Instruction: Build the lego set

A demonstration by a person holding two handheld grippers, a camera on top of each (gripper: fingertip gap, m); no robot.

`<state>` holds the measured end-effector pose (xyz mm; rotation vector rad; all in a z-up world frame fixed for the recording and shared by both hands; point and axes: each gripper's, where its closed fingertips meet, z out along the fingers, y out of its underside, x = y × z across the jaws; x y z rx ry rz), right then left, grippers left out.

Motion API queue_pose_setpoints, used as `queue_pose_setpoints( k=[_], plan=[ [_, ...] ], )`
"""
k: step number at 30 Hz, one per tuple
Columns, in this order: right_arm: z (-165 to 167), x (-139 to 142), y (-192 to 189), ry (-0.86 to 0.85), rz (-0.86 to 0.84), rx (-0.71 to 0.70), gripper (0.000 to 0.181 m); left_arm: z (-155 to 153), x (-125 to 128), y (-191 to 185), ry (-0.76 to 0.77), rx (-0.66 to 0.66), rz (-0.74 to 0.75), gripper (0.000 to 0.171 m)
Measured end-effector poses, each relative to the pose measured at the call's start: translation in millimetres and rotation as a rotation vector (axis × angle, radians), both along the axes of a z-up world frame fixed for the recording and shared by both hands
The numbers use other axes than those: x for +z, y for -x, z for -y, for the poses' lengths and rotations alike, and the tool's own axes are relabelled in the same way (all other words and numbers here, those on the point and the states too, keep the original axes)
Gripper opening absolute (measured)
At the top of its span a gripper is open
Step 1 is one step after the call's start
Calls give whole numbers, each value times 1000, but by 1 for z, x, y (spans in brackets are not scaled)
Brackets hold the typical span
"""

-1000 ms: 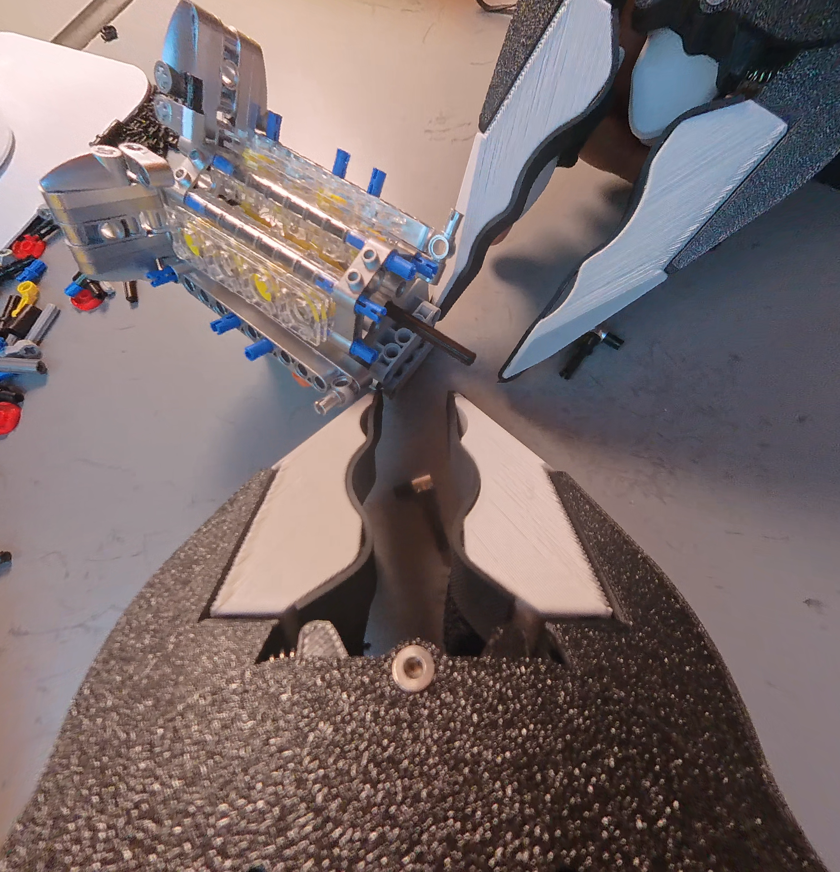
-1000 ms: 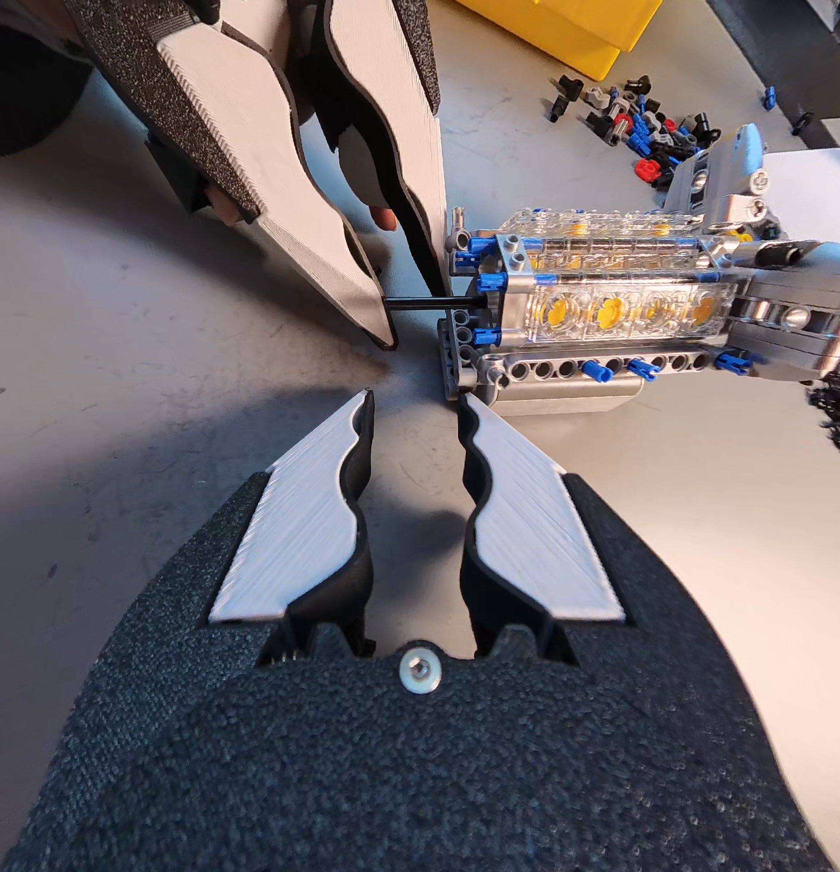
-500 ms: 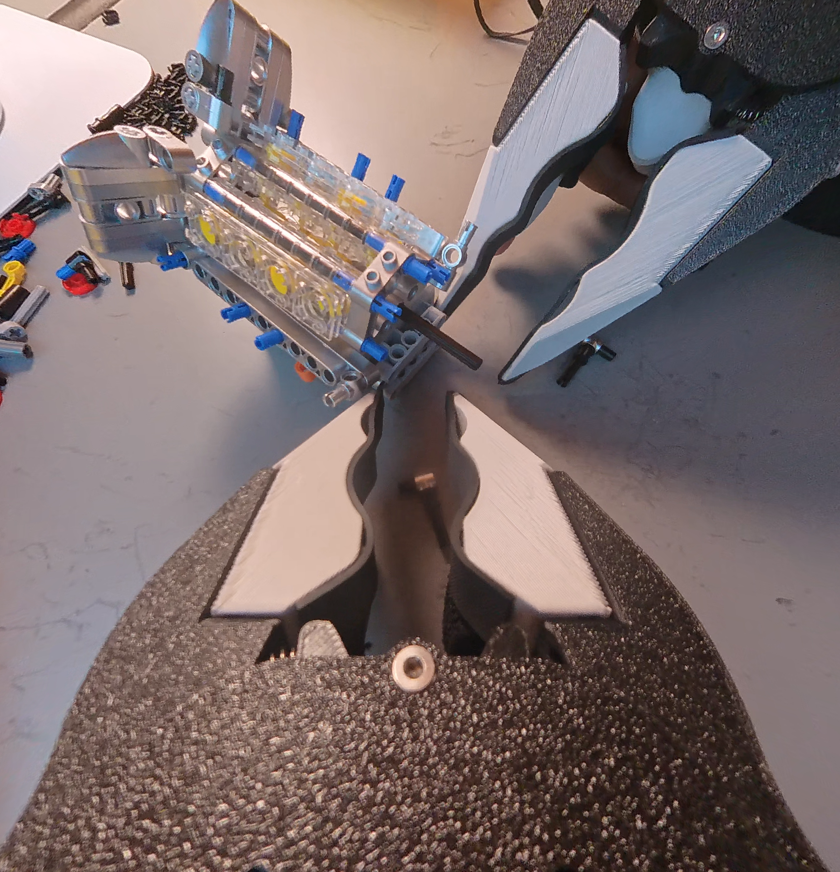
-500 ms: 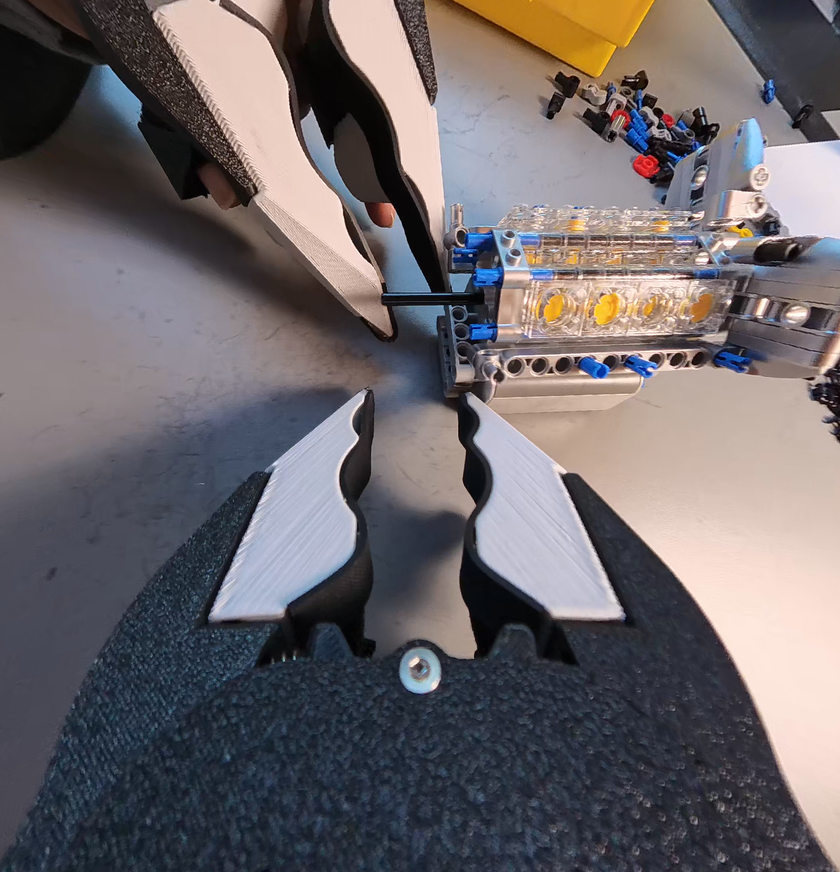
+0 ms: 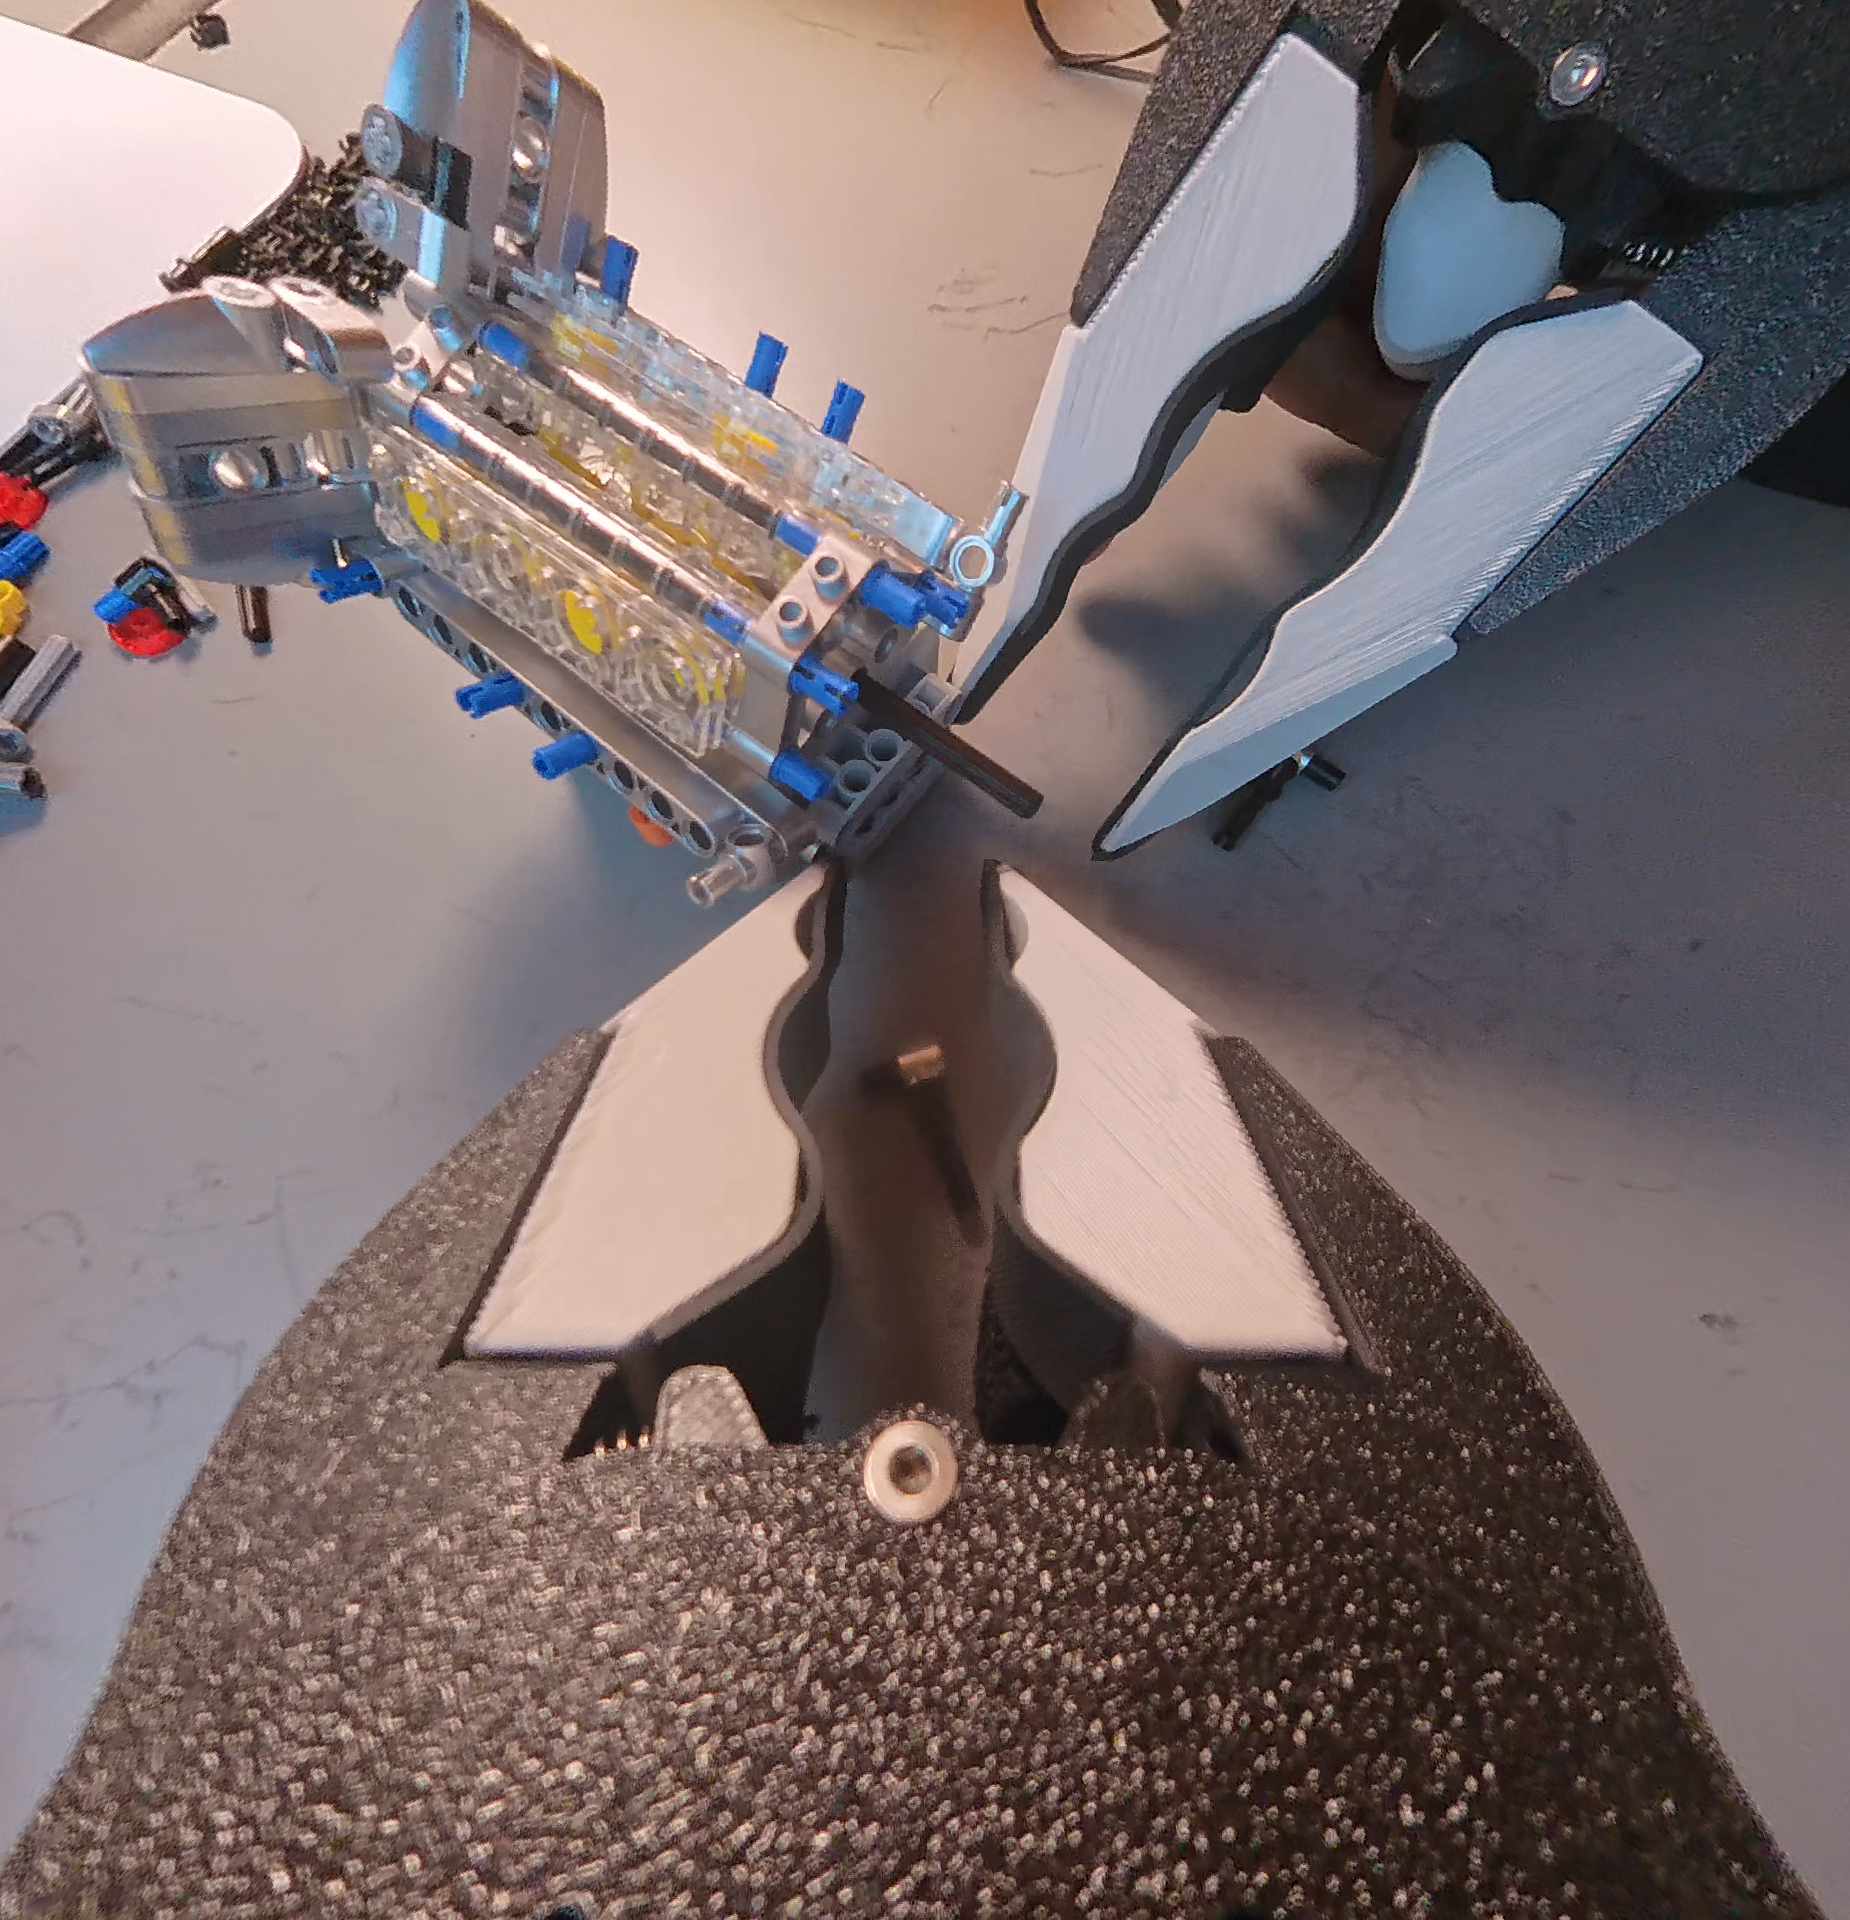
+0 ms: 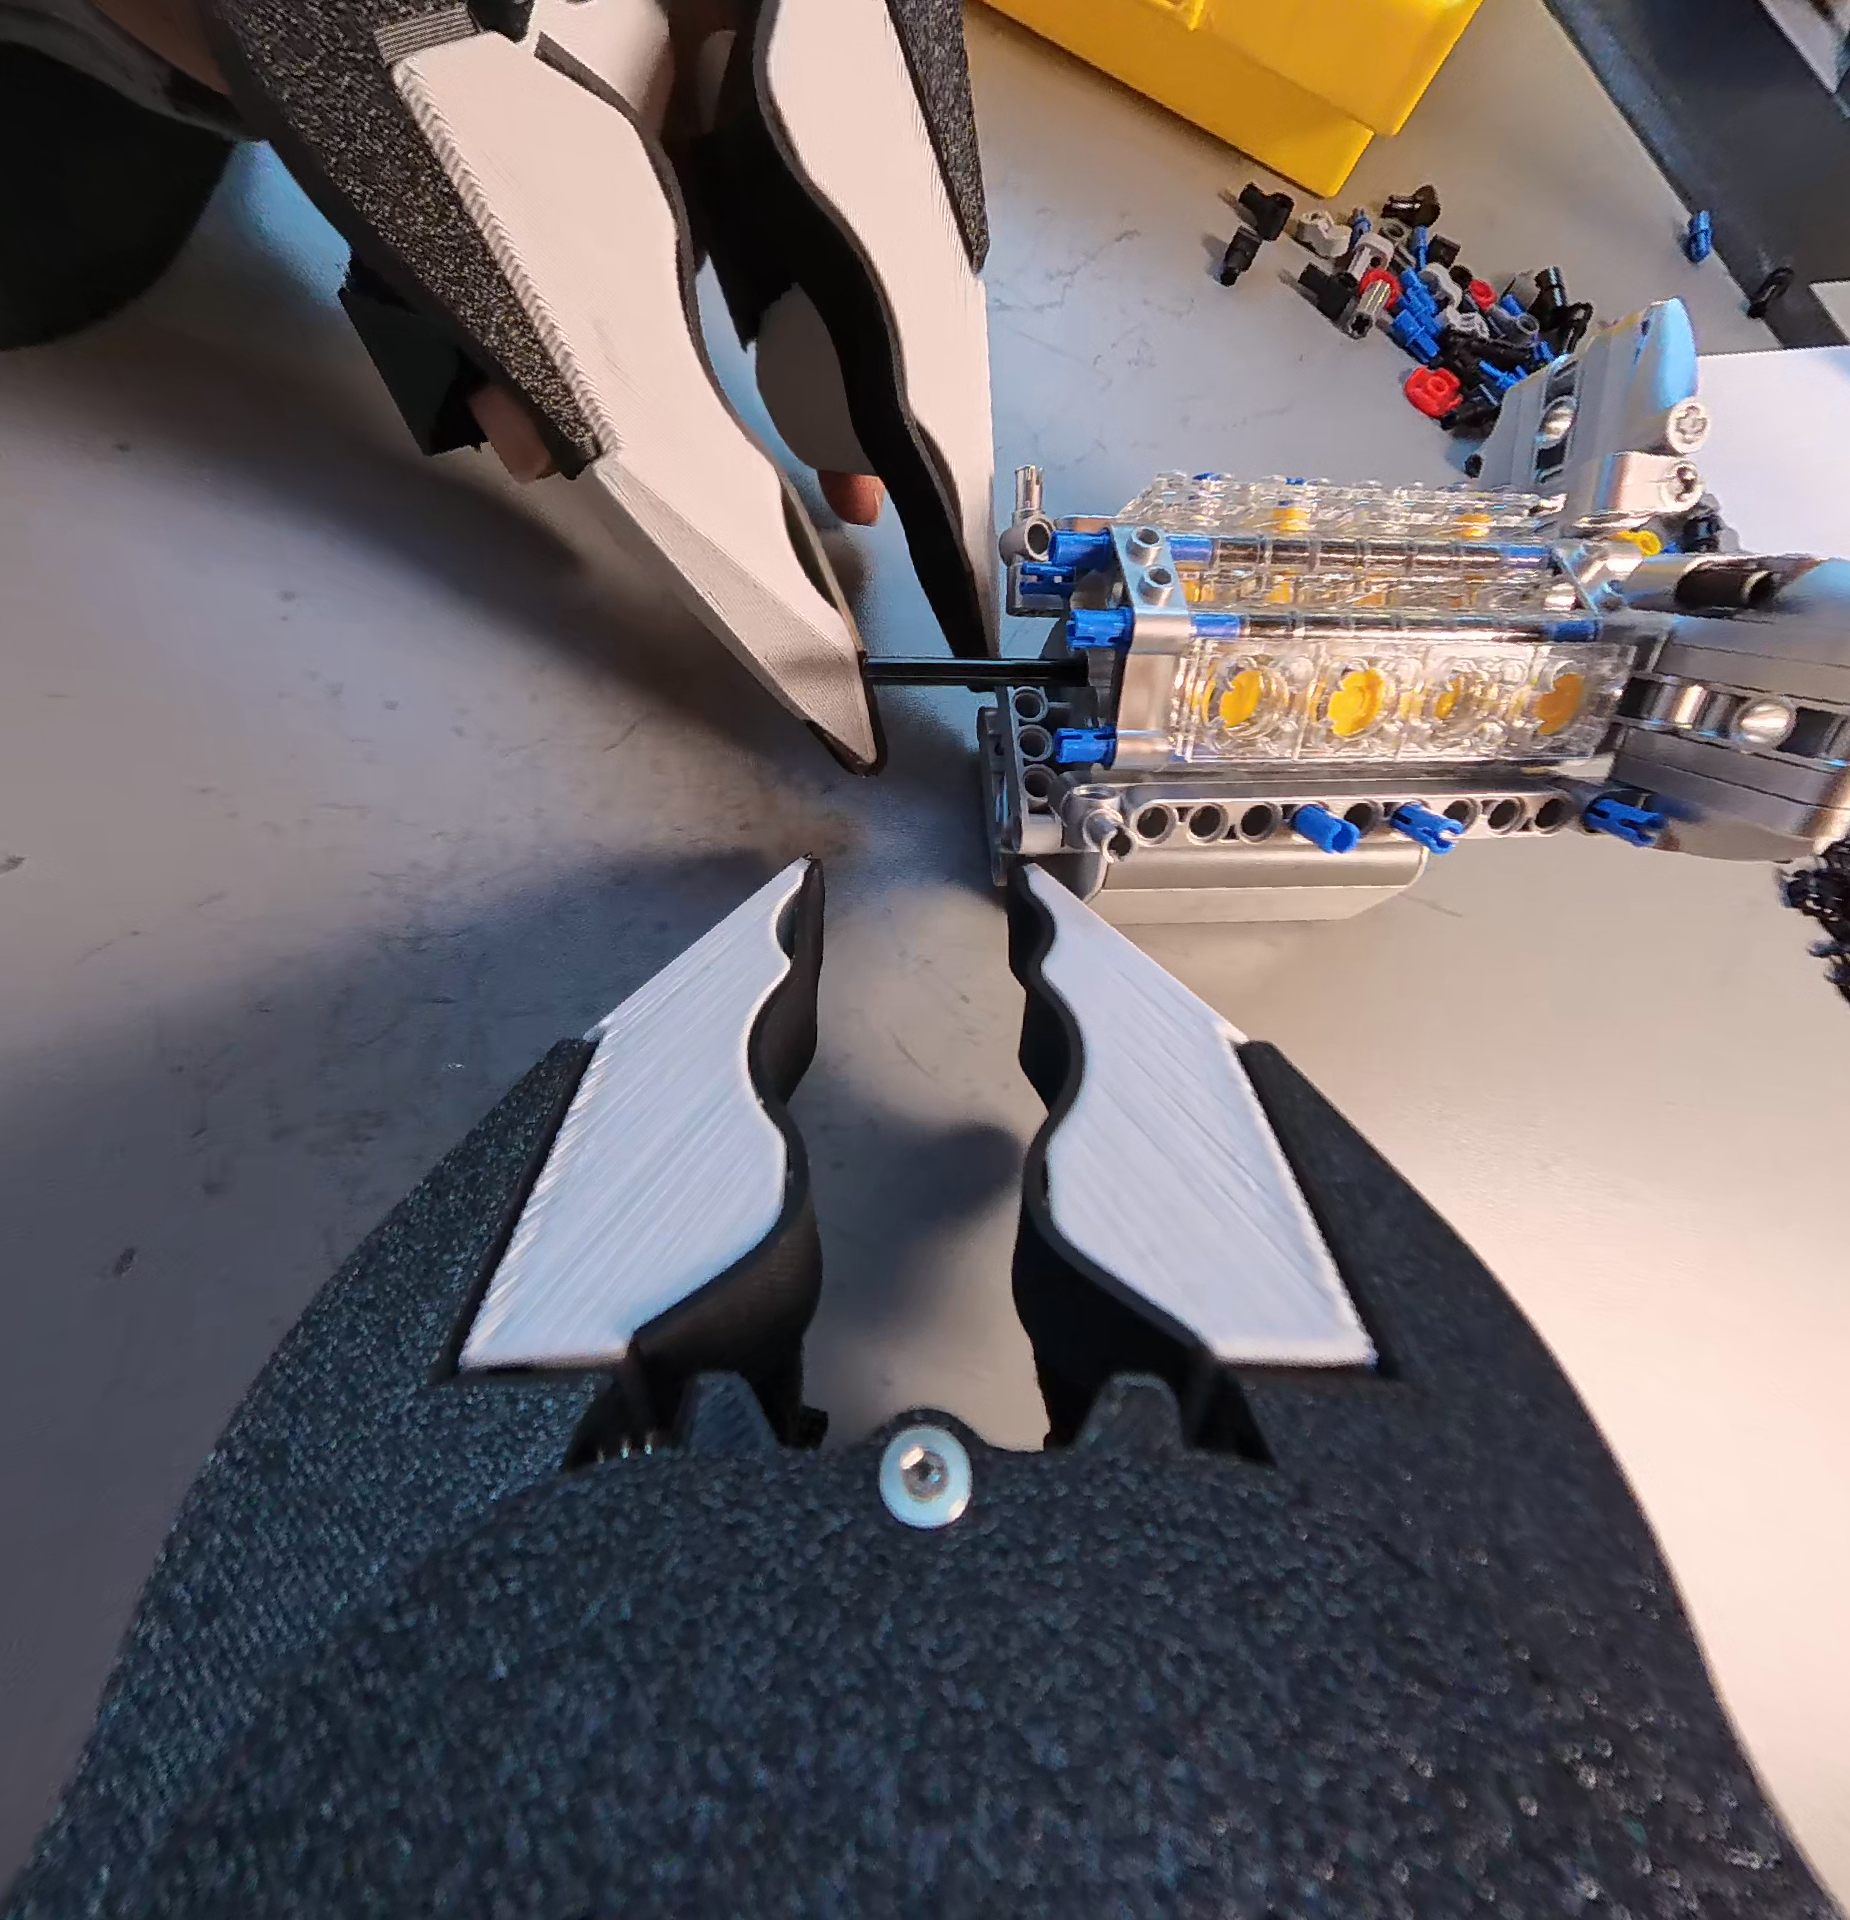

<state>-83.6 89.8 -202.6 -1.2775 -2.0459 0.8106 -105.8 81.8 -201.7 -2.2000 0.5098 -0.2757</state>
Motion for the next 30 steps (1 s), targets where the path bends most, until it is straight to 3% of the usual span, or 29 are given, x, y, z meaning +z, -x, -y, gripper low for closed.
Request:
queue_pose_setpoints(
  k=[12,22,30],
  plan=[
    [2,5,0,63,1,-62,39,-2,1,3,40,86,80,40],
    [5,9,-1,218,31,-119,43,-1,3,-5,37,60,110,41],
    [10,8,-3,241,48,-107,42,-1,4,-5,36,55,112,41]
  ],
)
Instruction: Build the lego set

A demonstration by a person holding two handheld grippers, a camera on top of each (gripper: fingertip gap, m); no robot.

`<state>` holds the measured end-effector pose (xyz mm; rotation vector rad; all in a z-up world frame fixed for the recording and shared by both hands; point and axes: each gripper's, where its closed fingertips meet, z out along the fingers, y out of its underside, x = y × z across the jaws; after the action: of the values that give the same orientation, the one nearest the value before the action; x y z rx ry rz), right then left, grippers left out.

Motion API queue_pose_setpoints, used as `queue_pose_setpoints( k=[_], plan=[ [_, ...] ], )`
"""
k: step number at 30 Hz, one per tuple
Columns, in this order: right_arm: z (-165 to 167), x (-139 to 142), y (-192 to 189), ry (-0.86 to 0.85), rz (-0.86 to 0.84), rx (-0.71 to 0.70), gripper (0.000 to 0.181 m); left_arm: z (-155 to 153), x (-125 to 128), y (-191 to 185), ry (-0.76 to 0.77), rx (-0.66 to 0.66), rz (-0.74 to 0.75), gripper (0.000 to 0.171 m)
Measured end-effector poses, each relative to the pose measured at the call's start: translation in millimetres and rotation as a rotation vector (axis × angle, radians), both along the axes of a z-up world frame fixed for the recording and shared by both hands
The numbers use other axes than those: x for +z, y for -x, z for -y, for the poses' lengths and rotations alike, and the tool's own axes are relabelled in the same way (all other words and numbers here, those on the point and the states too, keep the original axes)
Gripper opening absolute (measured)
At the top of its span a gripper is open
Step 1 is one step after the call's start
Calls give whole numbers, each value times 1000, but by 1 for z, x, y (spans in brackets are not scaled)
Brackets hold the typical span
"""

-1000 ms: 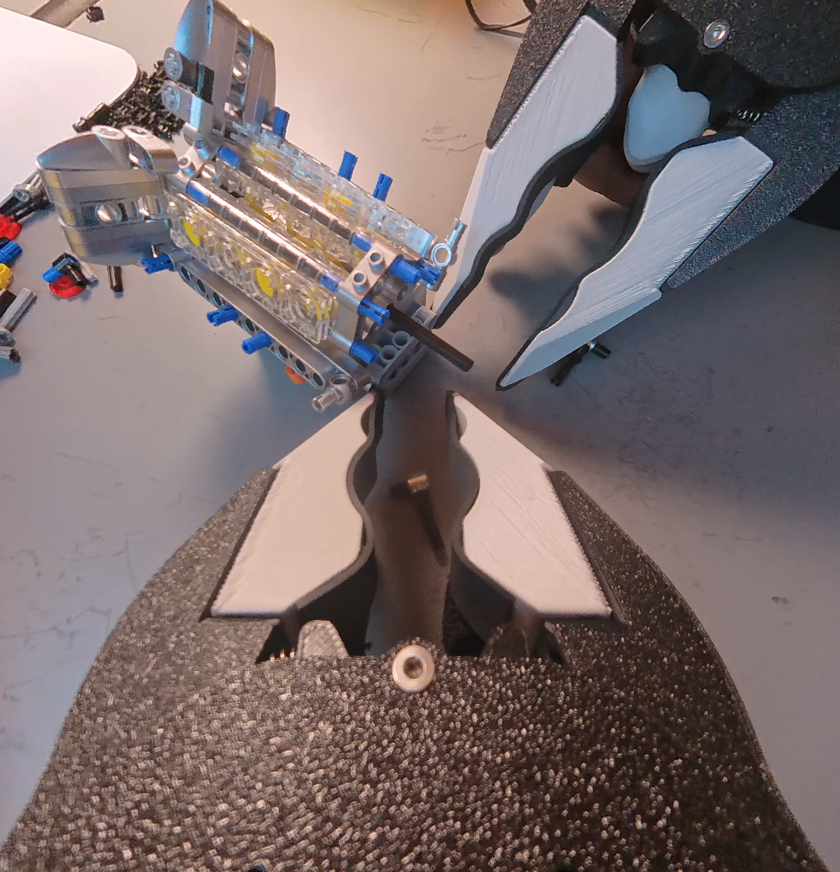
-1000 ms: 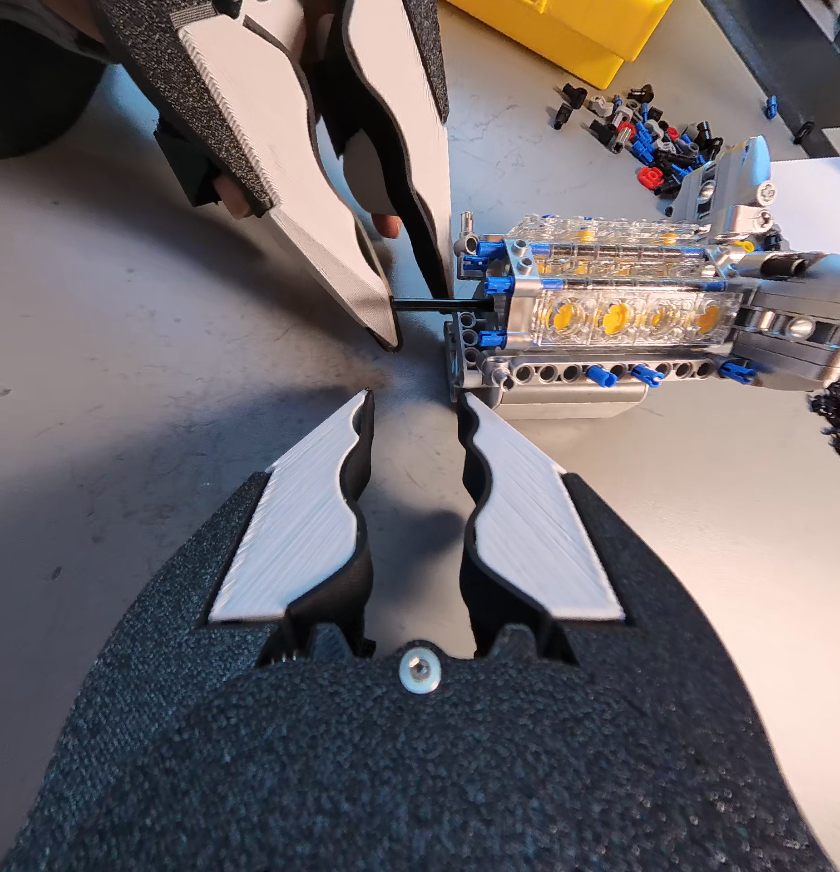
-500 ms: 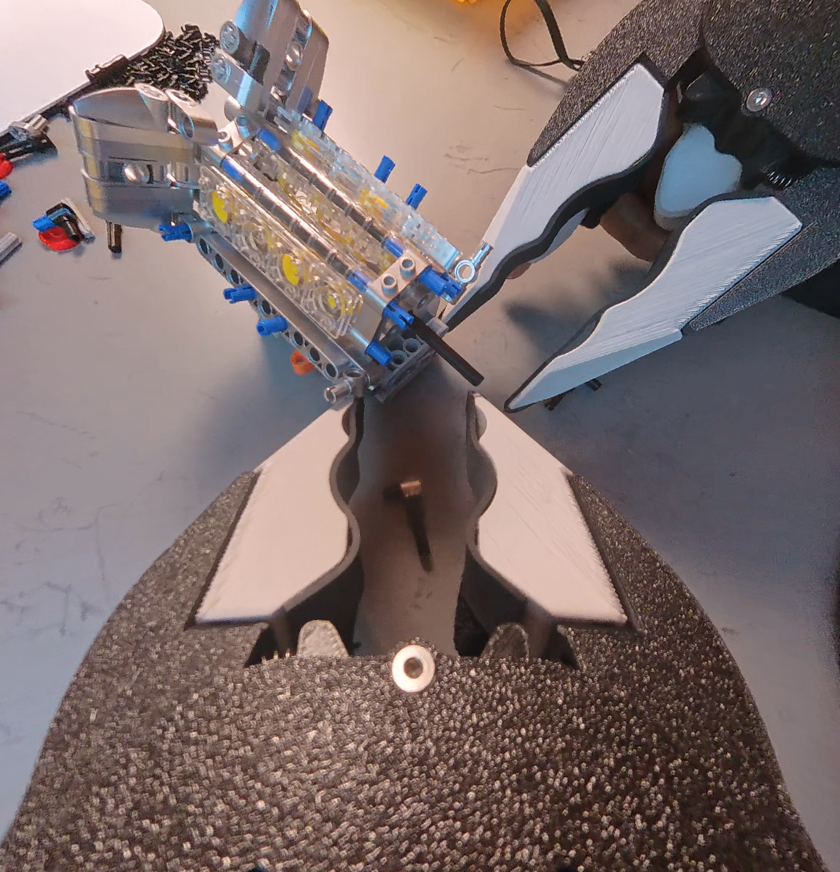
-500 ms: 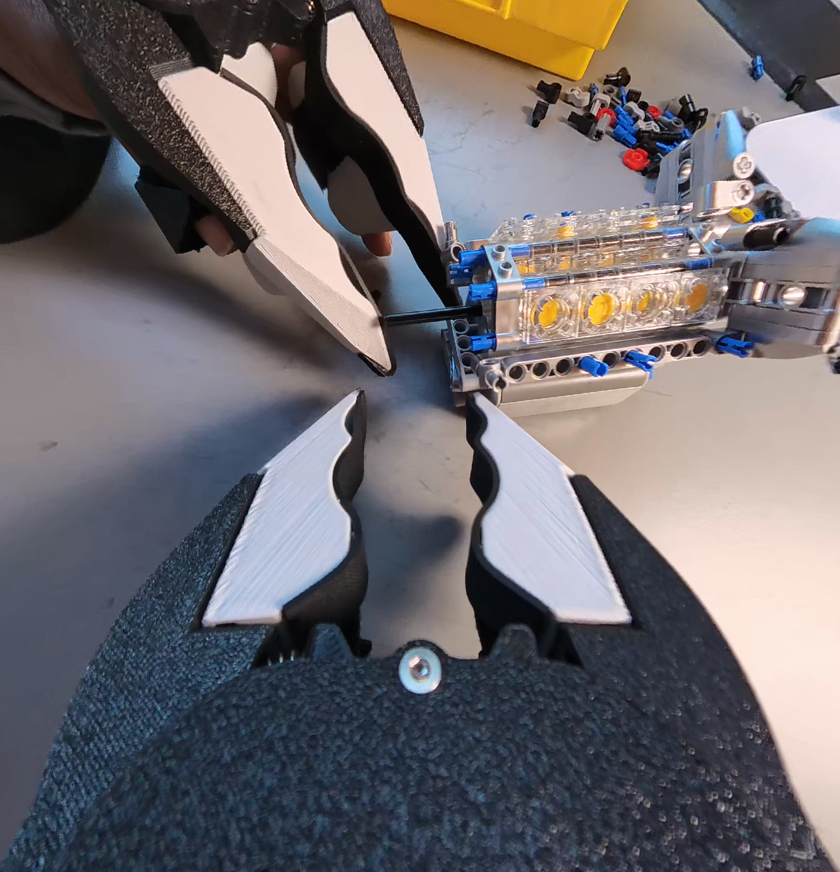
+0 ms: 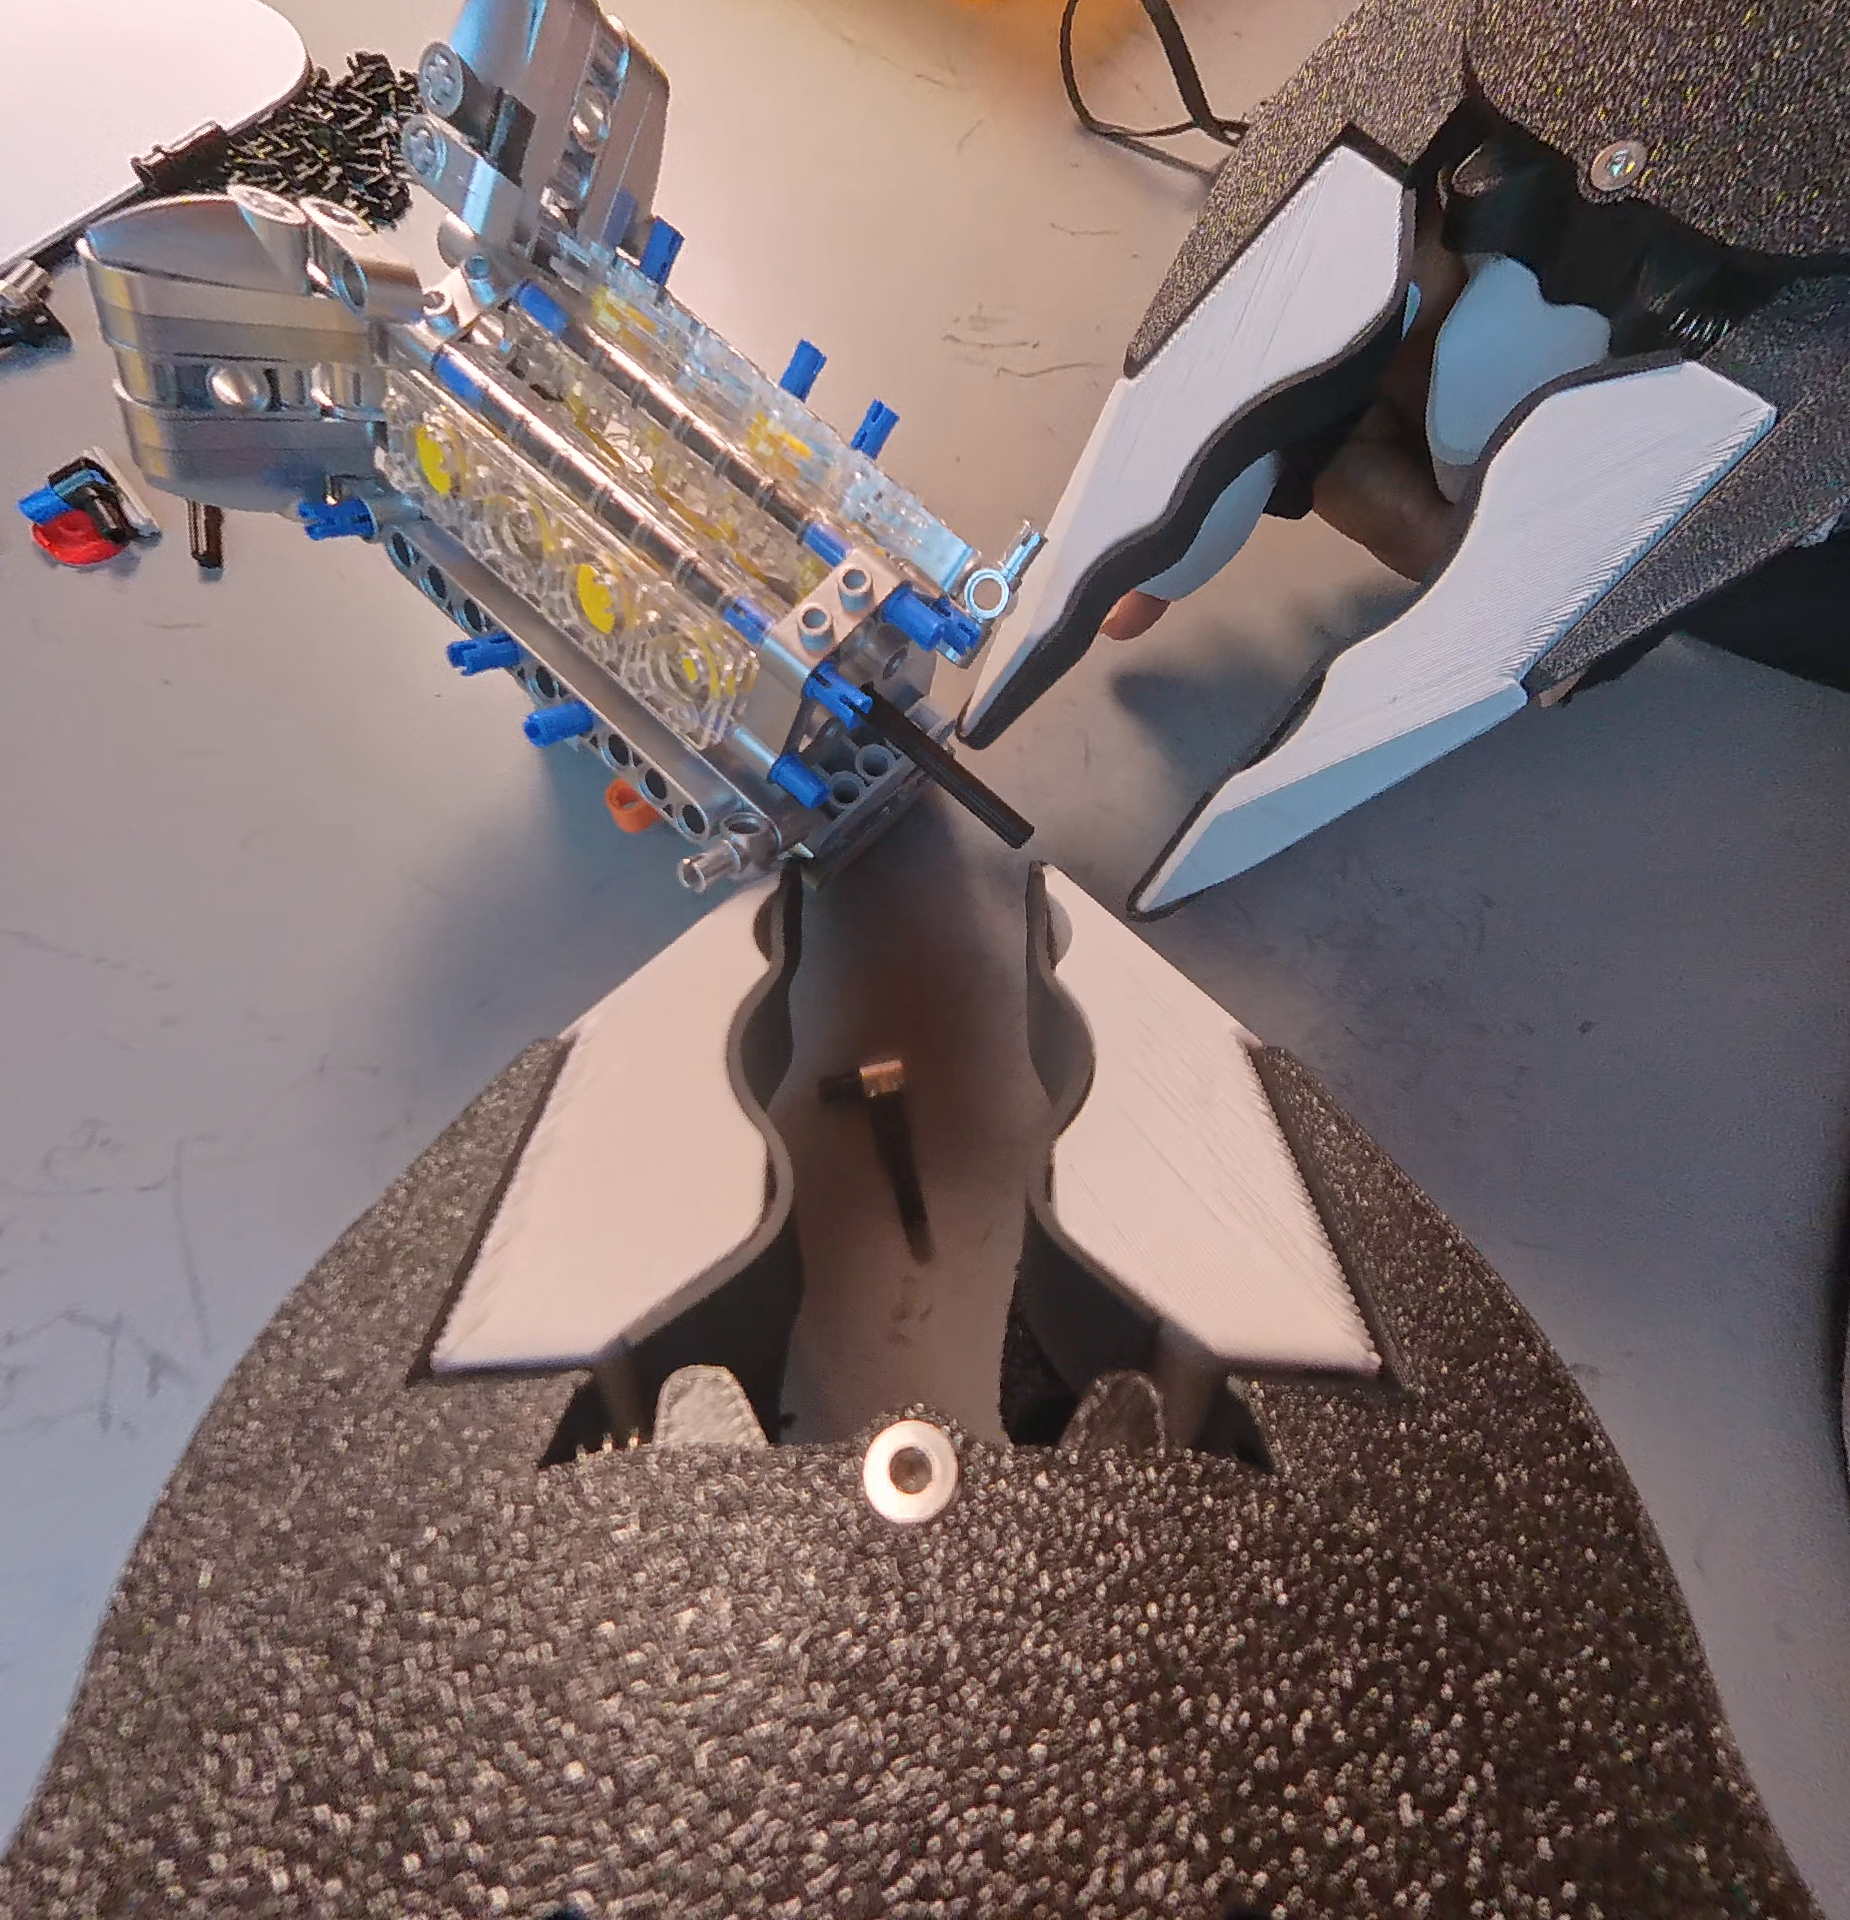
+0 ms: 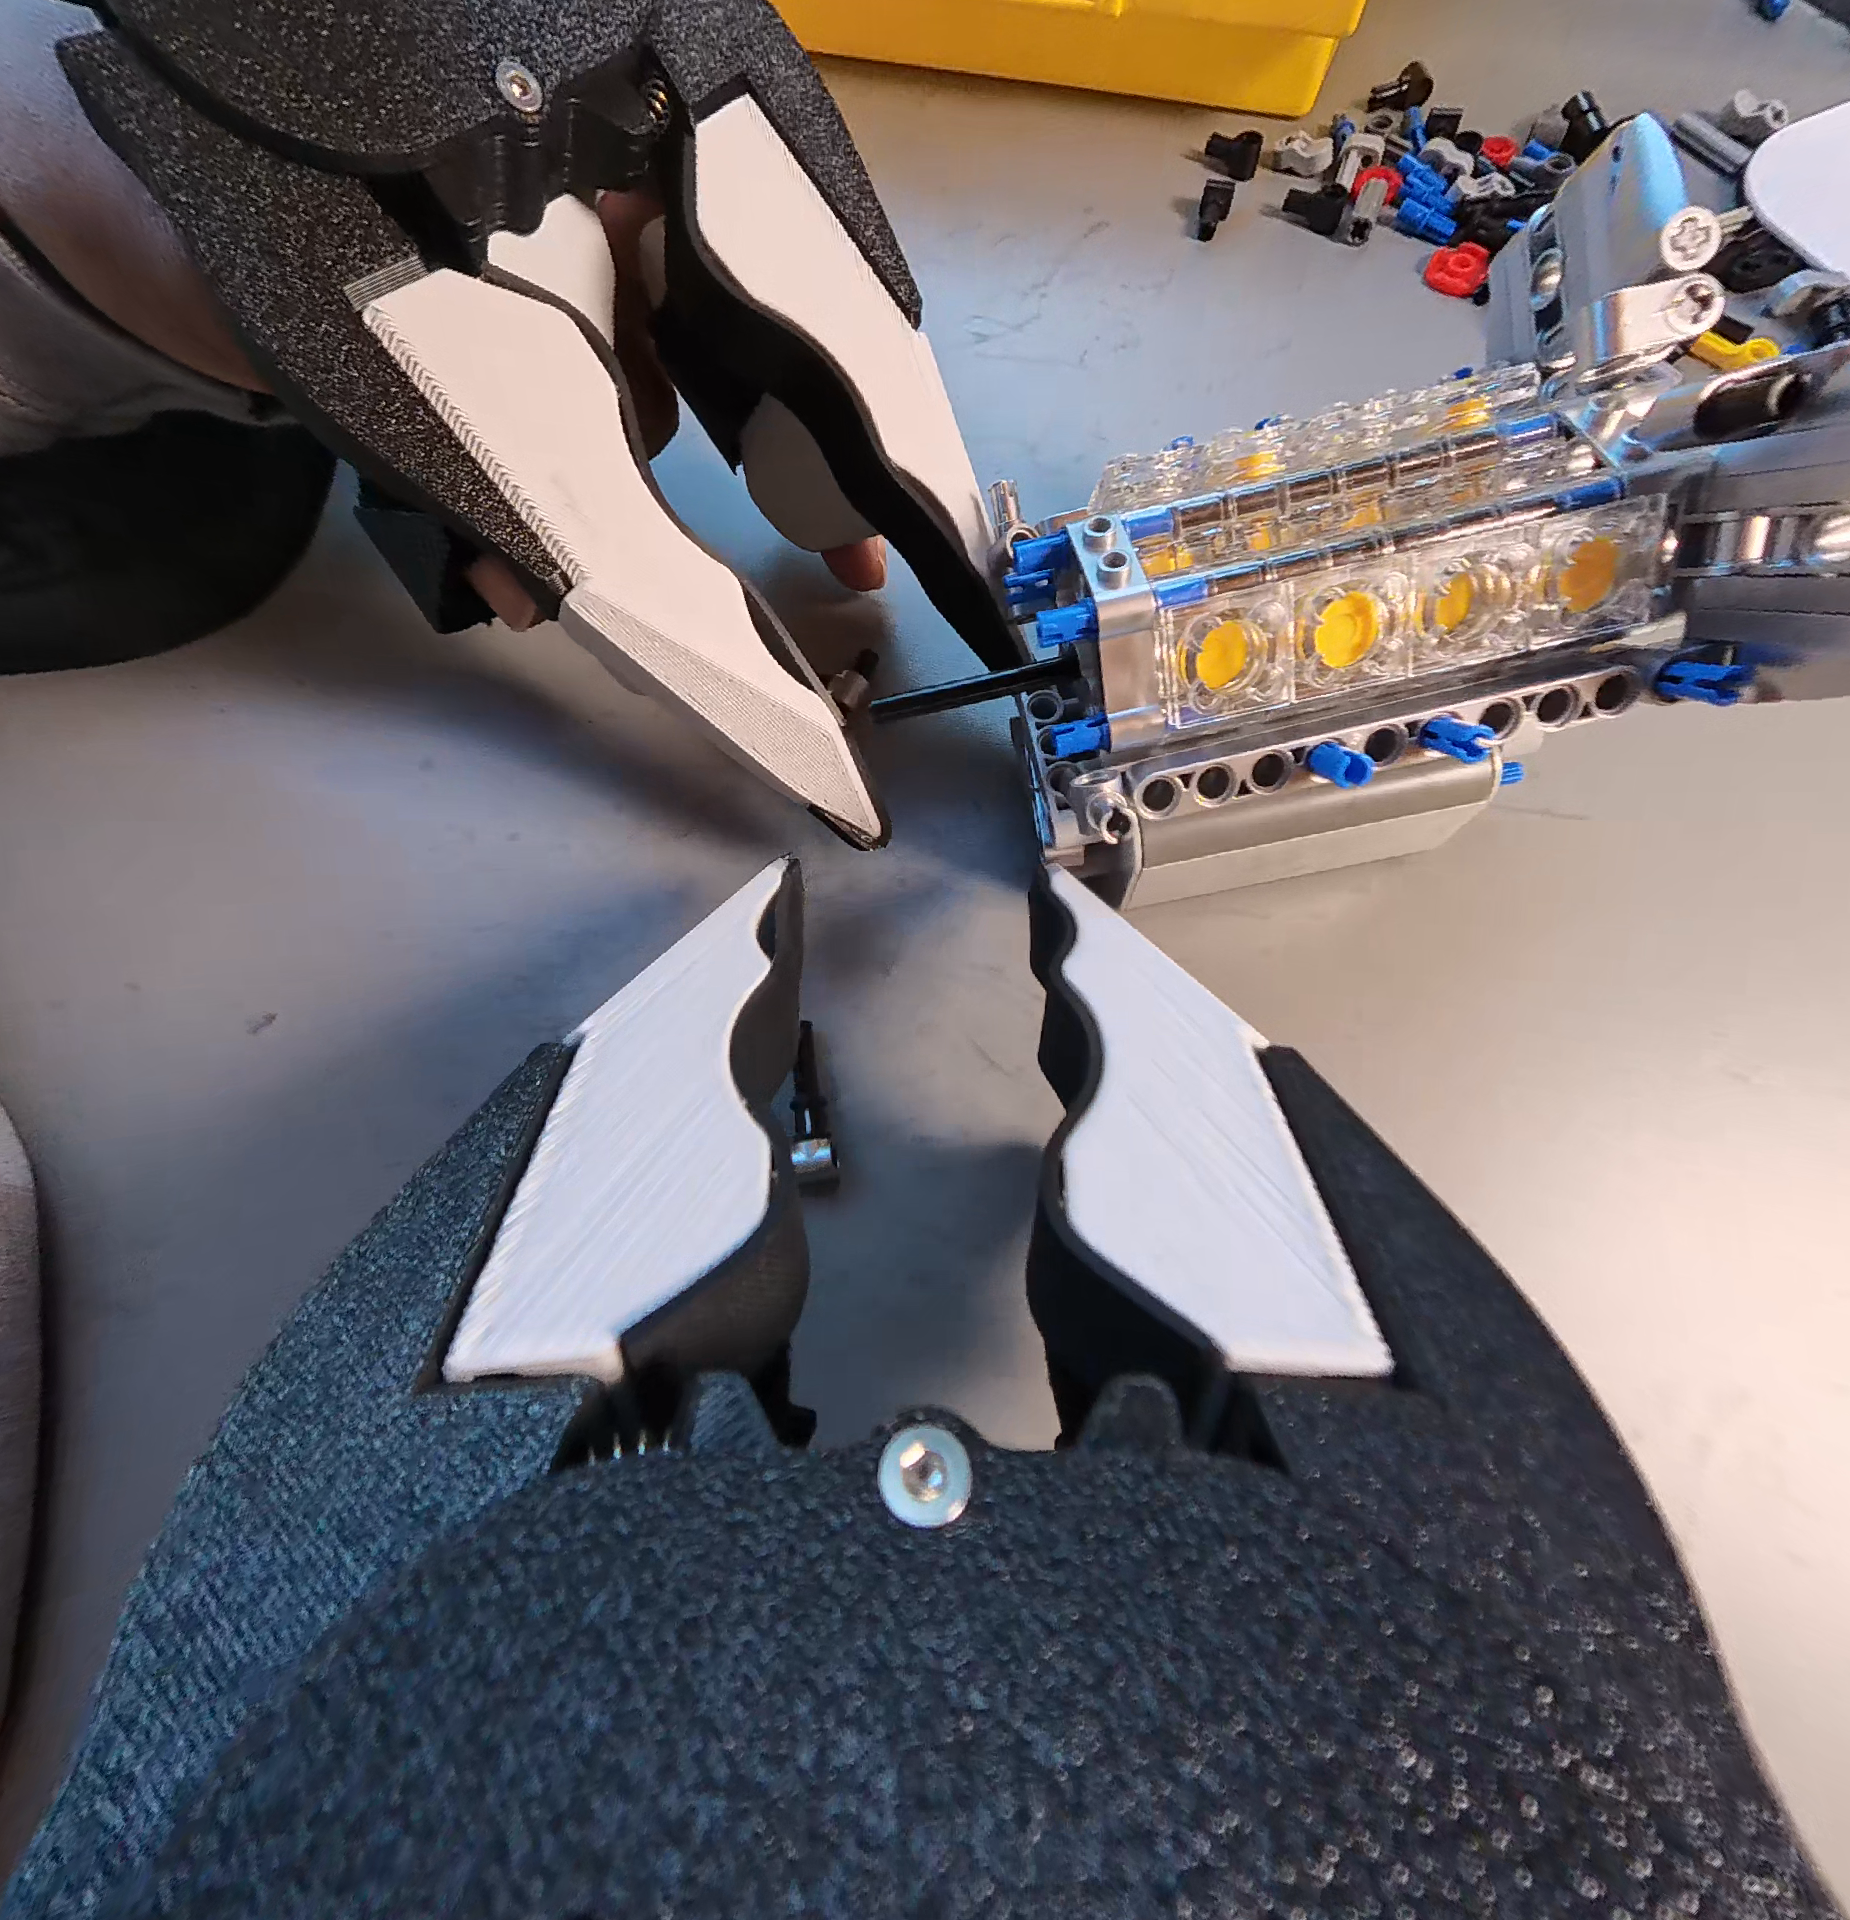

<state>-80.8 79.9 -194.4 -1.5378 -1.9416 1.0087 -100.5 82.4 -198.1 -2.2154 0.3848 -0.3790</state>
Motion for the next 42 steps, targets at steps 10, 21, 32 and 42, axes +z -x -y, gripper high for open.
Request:
queue_pose_setpoints(
  k=[10,21,32,42],
  plan=[
    [0,1,1,10,-2,1,43,1,0,-1,0,-4,4,41],
    [-2,-1,1,33,14,-6,43,1,2,-1,-3,-7,30,41],
    [-2,-1,1,42,14,-7,43,3,4,-1,-3,-12,52,41],
    [-3,-1,1,47,12,-11,43,2,4,-2,-1,-15,55,41]
  ],
)
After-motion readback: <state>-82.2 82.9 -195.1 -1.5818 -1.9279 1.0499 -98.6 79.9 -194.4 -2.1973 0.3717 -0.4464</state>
